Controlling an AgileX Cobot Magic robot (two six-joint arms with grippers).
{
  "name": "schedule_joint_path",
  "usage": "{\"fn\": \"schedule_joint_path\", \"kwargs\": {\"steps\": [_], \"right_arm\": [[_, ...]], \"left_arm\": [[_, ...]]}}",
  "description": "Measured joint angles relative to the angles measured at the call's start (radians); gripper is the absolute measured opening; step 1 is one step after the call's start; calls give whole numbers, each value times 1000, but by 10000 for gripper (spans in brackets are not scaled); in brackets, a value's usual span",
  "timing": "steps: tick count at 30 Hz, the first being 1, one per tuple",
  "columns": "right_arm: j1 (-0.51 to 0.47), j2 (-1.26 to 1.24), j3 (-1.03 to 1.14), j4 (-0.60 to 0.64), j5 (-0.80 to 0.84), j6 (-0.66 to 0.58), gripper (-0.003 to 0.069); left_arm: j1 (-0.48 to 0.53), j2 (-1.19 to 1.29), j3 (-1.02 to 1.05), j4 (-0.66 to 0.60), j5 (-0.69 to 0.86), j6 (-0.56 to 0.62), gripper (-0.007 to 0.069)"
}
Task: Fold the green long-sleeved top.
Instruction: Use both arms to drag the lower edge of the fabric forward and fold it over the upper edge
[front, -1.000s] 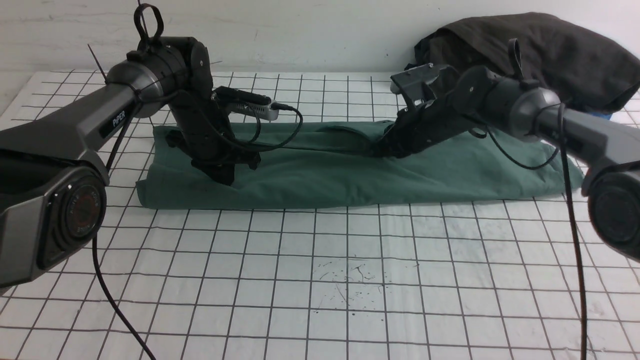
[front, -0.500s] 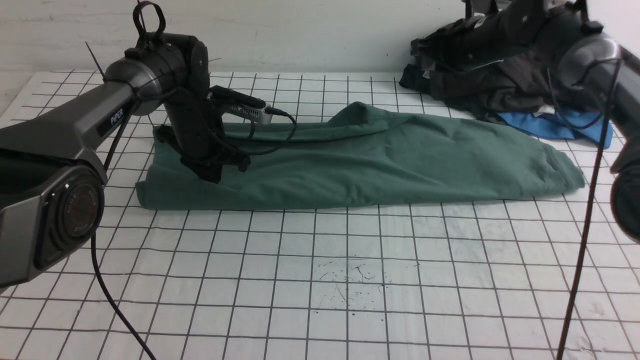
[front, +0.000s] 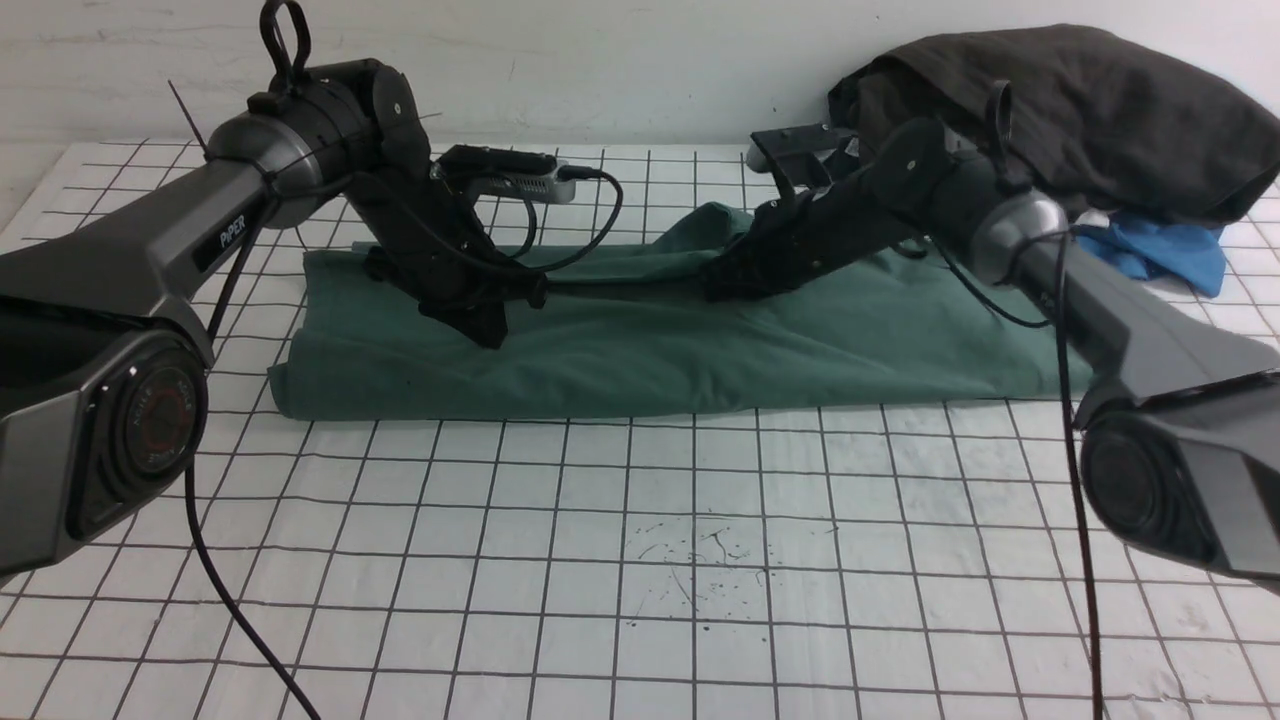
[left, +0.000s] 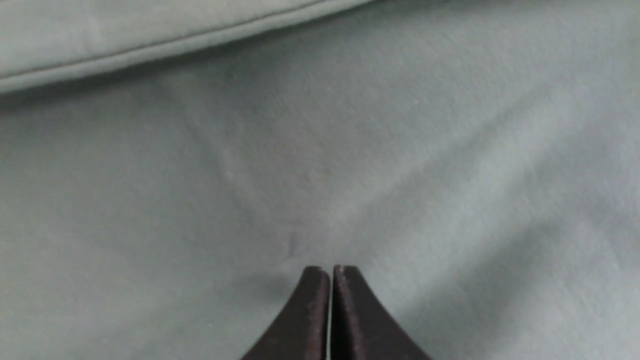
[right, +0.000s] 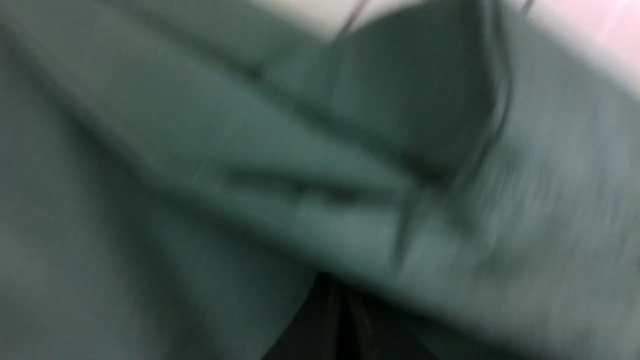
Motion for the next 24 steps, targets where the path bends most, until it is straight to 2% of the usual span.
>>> {"fn": "schedule_joint_path", "kwargs": {"steps": [3, 4, 6, 8, 10, 13, 14, 16, 17, 18, 19, 22, 24], "right_arm": [[1, 18, 2, 26, -251, 68, 3], [-1, 19, 2, 26, -251, 68, 3], [-29, 18, 3, 49, -373, 148, 9], [-48, 16, 1, 64, -384, 176, 10], [-88, 7, 1, 76, -325, 202, 13], [-142, -34, 3, 59, -102, 188, 15], [-145, -42, 3, 56, -86, 186, 16], [-176, -92, 3, 2, 120, 163, 17], [-180, -96, 3, -10, 136, 162, 17], [-204, -128, 0, -97, 276, 156, 18], [-214, -137, 0, -140, 313, 156, 18], [-253, -147, 33, -325, 360, 196, 18], [-268, -149, 59, -399, 365, 226, 18]], "left_arm": [[0, 2, 0, 0, 0, 27, -7], [0, 2, 0, 0, 0, 29, -7], [0, 3, 0, 5, 3, 42, -7], [0, 3, 0, 20, 7, 42, -7], [0, 3, 0, 60, 16, 43, -7], [0, 3, 0, 129, 83, 42, -7], [0, 3, 0, 134, 89, 42, -7], [0, 3, 0, 202, 120, 42, -7], [0, 3, 1, 213, 119, 42, -7], [6, 3, 8, 257, 119, 31, -7], [12, 3, 13, 269, 119, 22, -7], [46, -5, 40, 277, 112, -11, -7], [63, -14, 64, 271, 110, -17, -7]]}}
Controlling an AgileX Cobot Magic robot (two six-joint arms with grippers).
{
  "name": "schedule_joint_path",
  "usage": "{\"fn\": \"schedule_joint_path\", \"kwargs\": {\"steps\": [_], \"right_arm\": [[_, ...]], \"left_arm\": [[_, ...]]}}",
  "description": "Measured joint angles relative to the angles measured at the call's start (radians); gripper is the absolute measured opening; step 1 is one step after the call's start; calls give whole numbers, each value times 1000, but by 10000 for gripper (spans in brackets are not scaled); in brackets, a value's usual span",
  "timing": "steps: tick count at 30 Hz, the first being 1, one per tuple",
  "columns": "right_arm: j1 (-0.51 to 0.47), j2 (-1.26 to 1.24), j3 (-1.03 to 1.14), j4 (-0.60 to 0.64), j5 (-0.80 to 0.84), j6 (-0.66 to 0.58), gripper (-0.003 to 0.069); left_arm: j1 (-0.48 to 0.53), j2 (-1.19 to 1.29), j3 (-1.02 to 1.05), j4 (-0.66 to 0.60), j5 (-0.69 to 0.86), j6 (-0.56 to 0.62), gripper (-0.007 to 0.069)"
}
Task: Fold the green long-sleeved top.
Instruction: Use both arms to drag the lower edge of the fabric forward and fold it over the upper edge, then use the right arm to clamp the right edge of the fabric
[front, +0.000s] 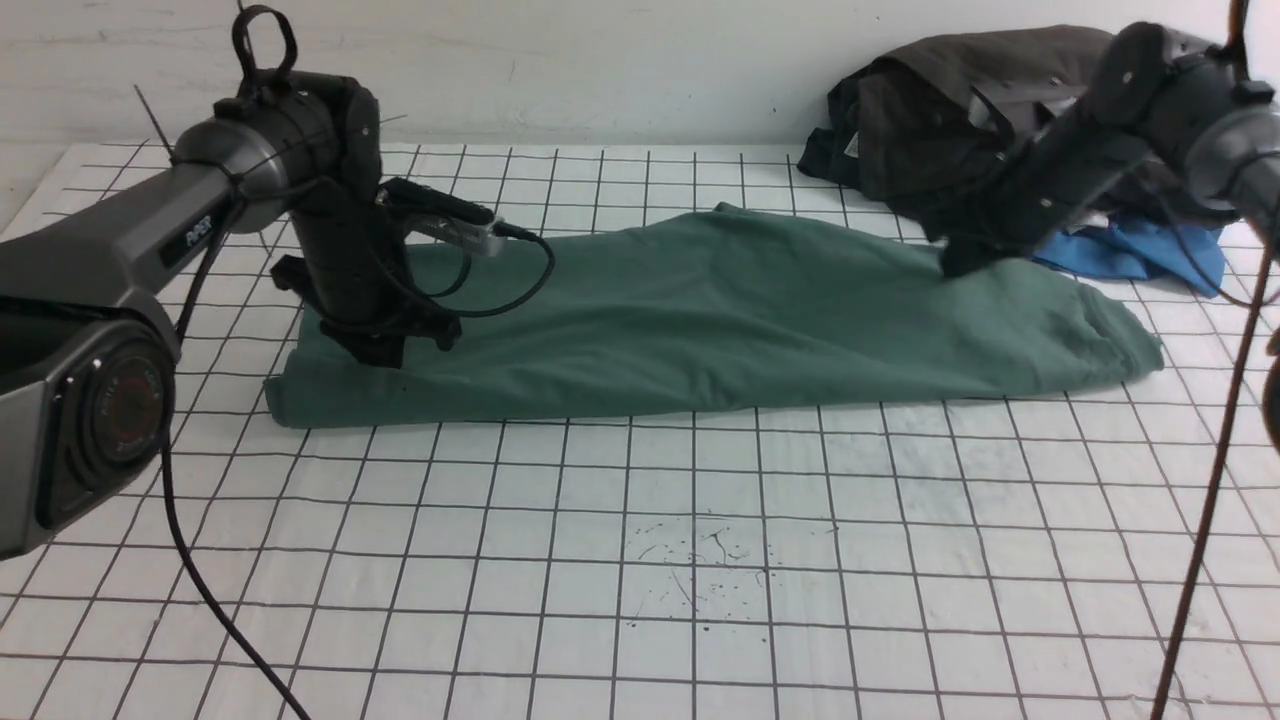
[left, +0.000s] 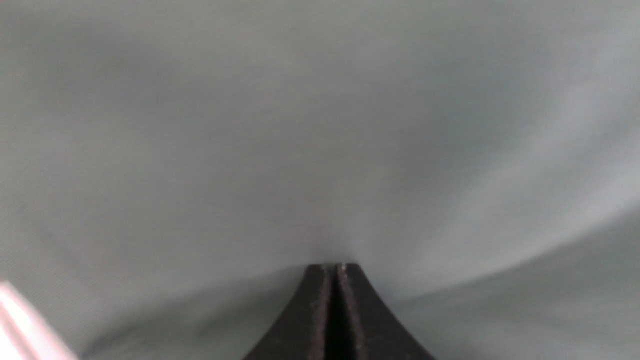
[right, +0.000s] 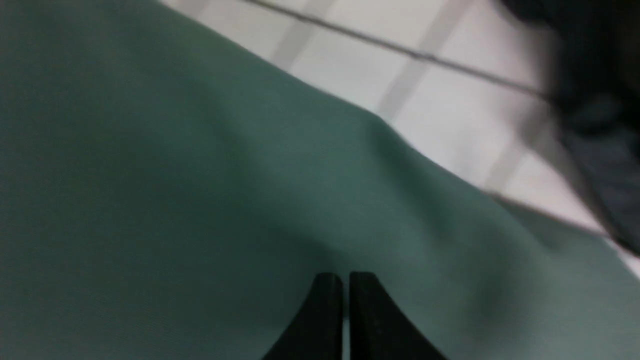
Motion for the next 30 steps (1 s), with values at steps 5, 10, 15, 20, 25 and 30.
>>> {"fn": "schedule_joint_path", "kwargs": {"steps": [5, 10, 15, 20, 25, 30], "right_arm": [[-46, -68, 141, -290, 8, 127, 18], [-60, -155, 161, -333, 16, 203, 29], [-61, -256, 163, -226, 16, 206, 132], [-73, -265, 251, -196, 14, 208, 405], [-104, -192, 304, -209, 0, 229, 552], [-123, -137, 310, -143, -8, 229, 548]], "left_arm": [[68, -106, 179, -2, -13, -2, -7], [110, -227, 330, -5, 7, 12, -7], [121, -378, 383, -10, 10, 15, -7], [121, -641, 388, -105, 11, 53, -7], [120, -900, 468, -186, 14, 98, -7], [120, -1129, 652, -193, -47, 112, -7]]}}
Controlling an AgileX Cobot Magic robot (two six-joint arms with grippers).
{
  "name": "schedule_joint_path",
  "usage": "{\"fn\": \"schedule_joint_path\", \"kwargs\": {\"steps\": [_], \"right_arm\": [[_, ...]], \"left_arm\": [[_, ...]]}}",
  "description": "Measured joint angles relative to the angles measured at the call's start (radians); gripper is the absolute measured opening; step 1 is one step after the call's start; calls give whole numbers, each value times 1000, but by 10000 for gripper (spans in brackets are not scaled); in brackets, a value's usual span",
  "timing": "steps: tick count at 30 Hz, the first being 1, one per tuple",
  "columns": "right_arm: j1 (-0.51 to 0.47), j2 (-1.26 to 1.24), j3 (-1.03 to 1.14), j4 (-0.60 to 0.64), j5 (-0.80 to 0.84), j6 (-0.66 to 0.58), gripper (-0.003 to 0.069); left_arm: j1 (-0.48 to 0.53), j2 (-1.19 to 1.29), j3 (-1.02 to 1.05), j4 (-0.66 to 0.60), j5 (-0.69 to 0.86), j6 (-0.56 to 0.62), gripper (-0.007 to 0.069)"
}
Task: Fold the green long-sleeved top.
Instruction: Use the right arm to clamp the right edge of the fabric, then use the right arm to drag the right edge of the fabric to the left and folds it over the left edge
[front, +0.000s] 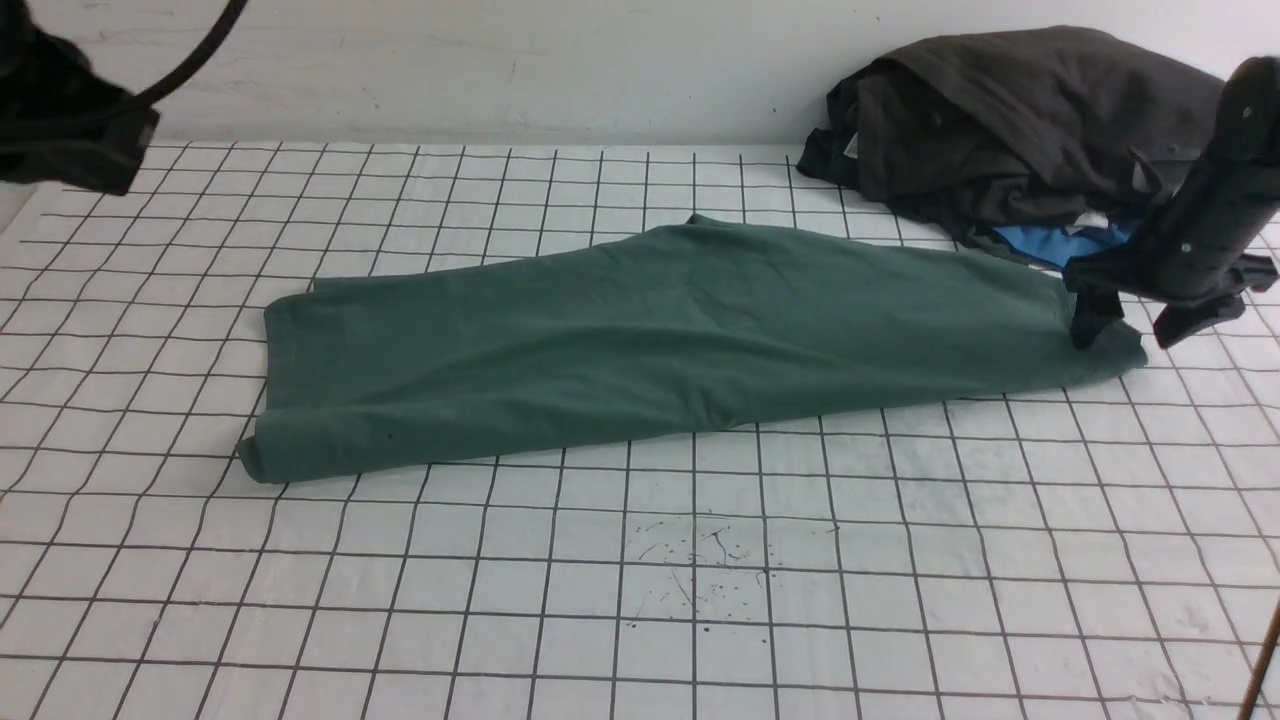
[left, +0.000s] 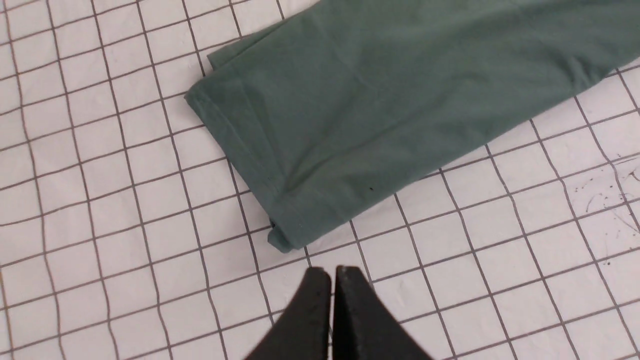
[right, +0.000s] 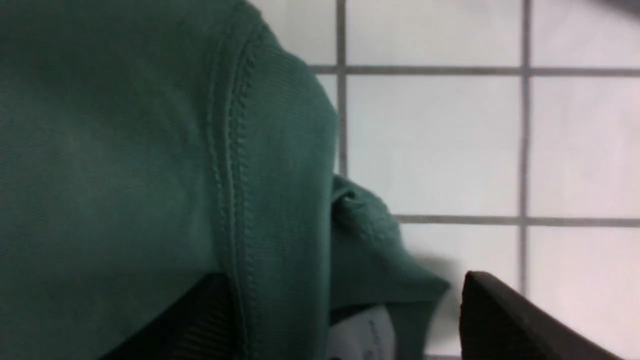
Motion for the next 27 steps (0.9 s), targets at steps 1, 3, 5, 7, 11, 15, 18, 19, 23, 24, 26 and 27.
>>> {"fn": "schedule_joint_path", "kwargs": {"steps": [1, 3, 5, 7, 11, 15, 18, 19, 23, 24, 26, 27], "right_arm": [[-2, 4, -1, 18, 2, -10, 530], [-2, 4, -2, 80, 3, -41, 438], [-2, 5, -2, 101, 3, -56, 364], [-2, 5, -2, 114, 4, -64, 229], [-11, -27, 4, 86, 14, -68, 46], [-42, -162, 59, -29, 20, -29, 45], [-73, -293, 129, -130, 22, 14, 45], [-75, -302, 129, -135, 22, 17, 45], [-53, -488, 182, -128, 38, 53, 45], [-27, -518, 183, -108, 38, 53, 45], [17, -542, 183, -83, 38, 53, 45], [81, -566, 183, -44, 38, 53, 45]], "left_arm": [[0, -42, 39, 2, -17, 0, -7], [0, -116, 146, 12, -64, 0, -7], [0, -160, 213, 25, -83, 0, -7], [0, -202, 285, 48, -99, 0, -7], [0, -281, 440, 105, -103, -36, -7], [0, -329, 546, 132, -106, -81, -7], [0, -336, 582, 128, -133, -89, -7], [0, -336, 584, 126, -137, -89, -7], [0, -335, 592, 69, -241, -90, -7], [0, -334, 592, 48, -254, -90, -7], [0, -332, 592, 26, -262, -90, -7], [-5, -328, 592, 8, -265, -90, -7]]}}
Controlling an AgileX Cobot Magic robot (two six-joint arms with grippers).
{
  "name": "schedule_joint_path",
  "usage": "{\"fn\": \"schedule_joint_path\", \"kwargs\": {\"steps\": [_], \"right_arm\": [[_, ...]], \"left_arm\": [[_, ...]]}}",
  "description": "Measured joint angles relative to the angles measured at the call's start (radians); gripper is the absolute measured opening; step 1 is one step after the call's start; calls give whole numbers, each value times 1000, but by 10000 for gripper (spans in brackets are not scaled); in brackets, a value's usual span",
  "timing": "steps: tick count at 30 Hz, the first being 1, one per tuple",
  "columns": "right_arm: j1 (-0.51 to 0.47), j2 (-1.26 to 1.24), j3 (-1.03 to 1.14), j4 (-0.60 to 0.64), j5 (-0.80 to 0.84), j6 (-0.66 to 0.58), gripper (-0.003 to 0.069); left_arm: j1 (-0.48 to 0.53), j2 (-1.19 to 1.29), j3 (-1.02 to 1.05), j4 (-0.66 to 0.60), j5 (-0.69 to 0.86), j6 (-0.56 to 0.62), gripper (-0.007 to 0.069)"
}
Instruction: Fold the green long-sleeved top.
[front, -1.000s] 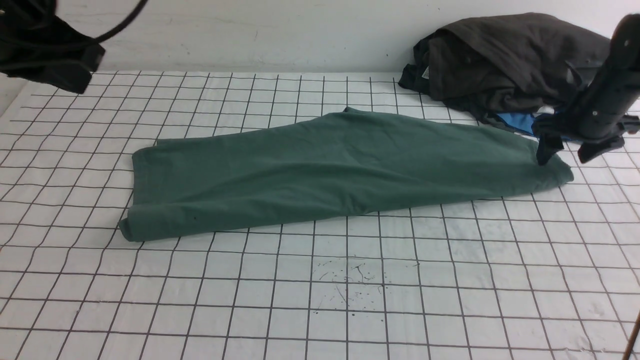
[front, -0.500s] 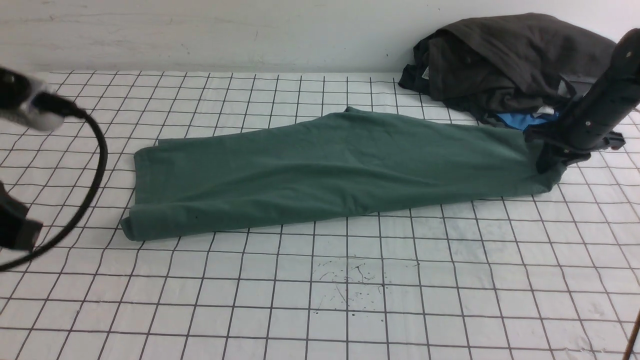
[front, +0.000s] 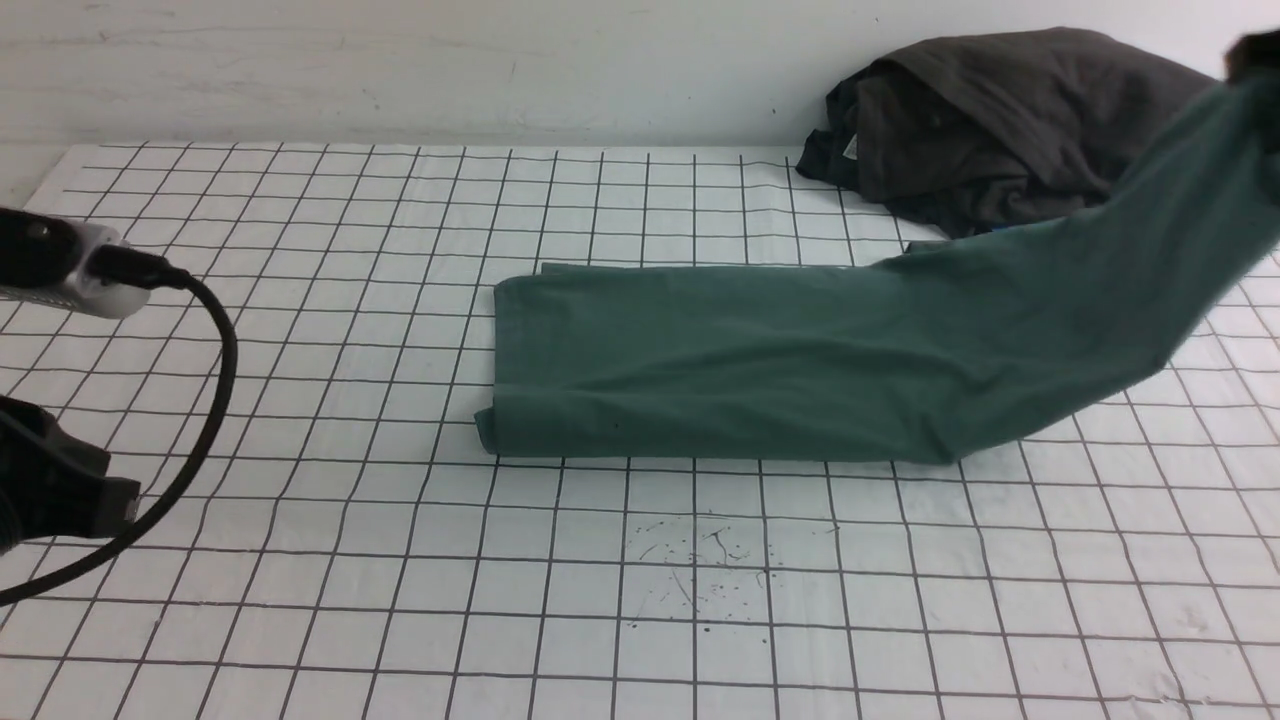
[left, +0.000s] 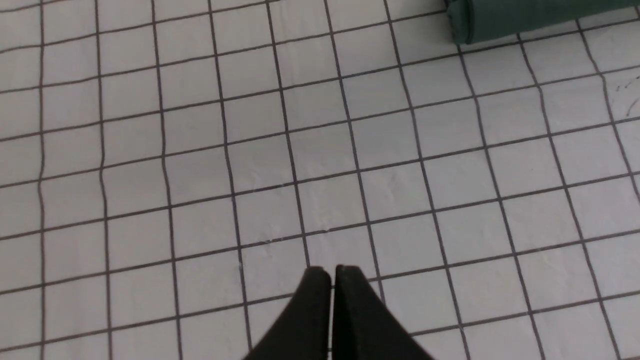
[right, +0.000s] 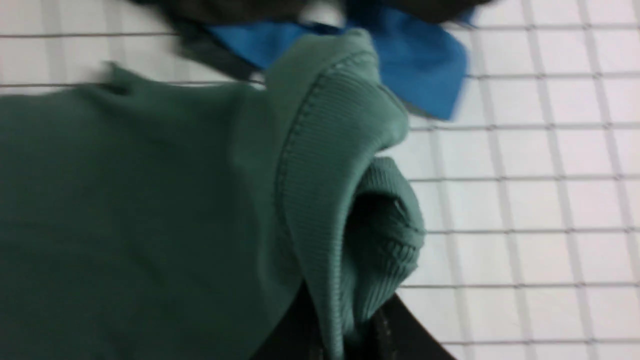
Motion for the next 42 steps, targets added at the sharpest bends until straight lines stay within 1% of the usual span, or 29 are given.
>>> {"fn": "schedule_joint_path", "kwargs": {"steps": [3, 4, 5, 6, 7, 8, 10, 11, 13, 15, 18, 21, 23, 24, 25, 27, 28, 30, 31, 33, 34, 35, 38, 39, 40, 41, 42], "right_arm": [[167, 0, 1, 97, -25, 0, 45], [219, 14, 1, 125, -53, 0, 45], [249, 30, 1, 140, -73, 0, 45], [306, 55, 1, 167, -120, -1, 45], [315, 60, 1, 172, -129, -1, 45], [384, 115, 1, 201, -200, -1, 45], [463, 191, 2, 226, -305, -1, 45], [469, 191, 2, 227, -315, -1, 45], [528, 268, 6, 249, -417, 6, 45], [553, 316, 8, 266, -459, 9, 50], [575, 361, 10, 299, -490, -7, 80], [585, 378, 12, 349, -534, -59, 183], [588, 370, 7, 374, -565, -86, 274], [589, 367, 5, 376, -567, -88, 282], [589, 363, -6, 381, -573, -100, 318], [589, 350, -43, 367, -568, -129, 367], [589, 345, -56, 346, -553, -135, 369], [589, 340, -67, 303, -510, -136, 353], [589, 339, -69, 279, -480, -133, 331], [588, 354, -70, 248, -426, -113, 262], [589, 357, -70, 247, -422, -108, 245], [592, 385, -70, 246, -403, -93, 173], [612, 449, -70, 276, -408, -84, 57], [626, 472, -70, 294, -418, -85, 27], [633, 476, -70, 300, -425, -88, 19], [664, 505, -70, 313, -463, -106, -1], [672, 507, -70, 313, -469, -111, -3]], "left_arm": [[-25, 11, 0, -12, -4, 1, -7], [-35, 15, 0, -13, -6, 1, -7], [-42, 17, 0, -15, -8, 1, -7], [-50, 20, 0, -18, -8, 1, -7], [-50, 20, 0, -18, -8, 1, -7], [-55, 24, 0, -19, -8, 1, -7], [-58, 30, 0, -19, -8, 2, -7], [-58, 30, 0, -19, -9, 2, -7], [-58, 32, 0, -19, -21, 2, -7], [-58, 32, 0, -19, -26, 2, -7], [-58, 32, 0, -19, -31, 2, -7], [-58, 32, 0, -19, -46, 2, -7], [-58, 32, 0, -19, -47, 2, -7], [-58, 32, 0, -19, -47, 2, -7], [-58, 32, 0, -19, -47, 2, -7], [-58, 32, 0, -19, -48, 2, -7], [-58, 32, 0, -19, -48, 2, -7], [-58, 32, 0, -19, -48, 2, -7], [-58, 32, 0, -19, -48, 2, -7], [-58, 32, 0, -19, -48, 2, -7], [-58, 32, 0, -19, -48, 2, -7], [-58, 32, 0, -24, -48, 2, -7], [-58, 32, 0, -34, -49, 2, -7], [-58, 32, 0, -39, -50, 2, -7], [-58, 32, 0, -41, -51, 4, -7], [-58, 32, 0, -56, -52, 14, -7], [-58, 32, 0, -58, -52, 18, -7]]}}
